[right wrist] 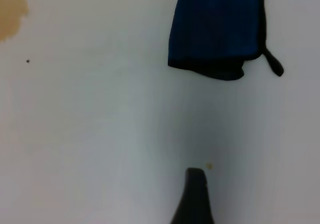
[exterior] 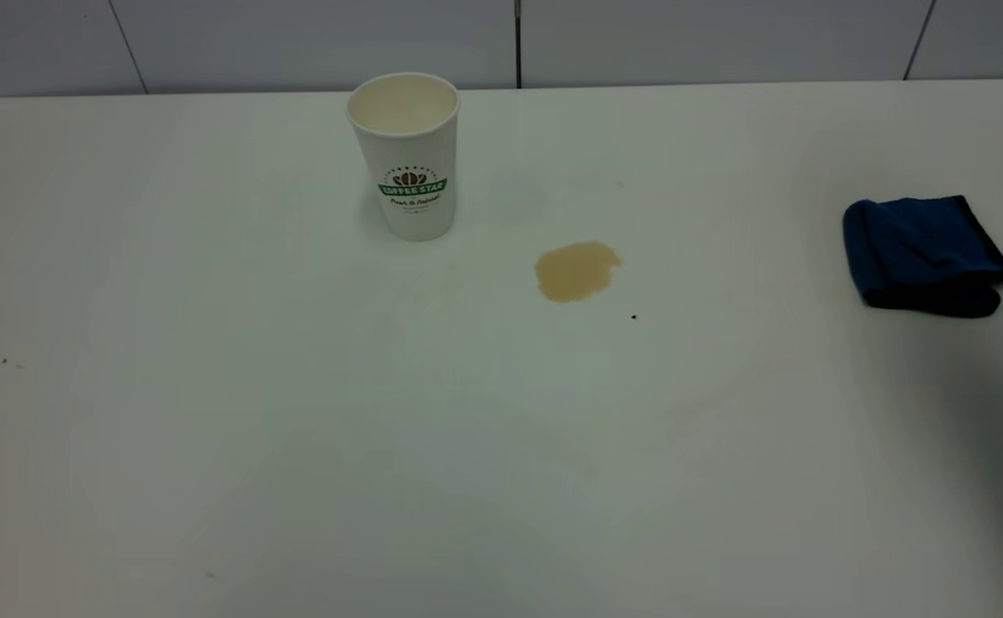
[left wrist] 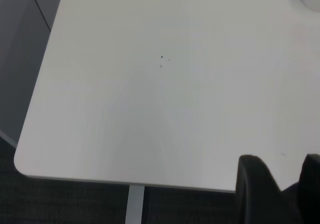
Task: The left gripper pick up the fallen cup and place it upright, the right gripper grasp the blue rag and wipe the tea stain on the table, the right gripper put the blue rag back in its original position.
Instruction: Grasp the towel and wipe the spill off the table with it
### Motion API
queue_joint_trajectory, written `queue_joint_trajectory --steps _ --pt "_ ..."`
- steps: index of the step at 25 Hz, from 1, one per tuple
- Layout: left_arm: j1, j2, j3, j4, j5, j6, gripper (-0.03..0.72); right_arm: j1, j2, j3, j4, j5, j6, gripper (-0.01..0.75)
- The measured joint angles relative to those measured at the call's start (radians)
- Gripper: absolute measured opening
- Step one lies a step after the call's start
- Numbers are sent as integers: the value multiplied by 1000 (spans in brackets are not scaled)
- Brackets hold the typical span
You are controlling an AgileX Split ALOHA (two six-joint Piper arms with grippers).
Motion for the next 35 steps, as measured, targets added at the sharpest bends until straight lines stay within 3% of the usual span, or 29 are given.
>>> queue_joint_trajectory --steps 6,10,22,29,35 --pt "0 0 0 0 0 0 237 0 281 -73 26 -126 -3 688" --pt "0 0 0 0 0 0 237 0 420 -161 31 -141 -4 685" --pt "0 0 0 0 0 0 237 -9 800 -568 47 35 -82 678" --pt "0 0 0 0 0 1 237 -100 959 -750 181 113 -163 676" --pt "0 0 0 0 0 1 237 -153 1014 -798 228 121 -199 675"
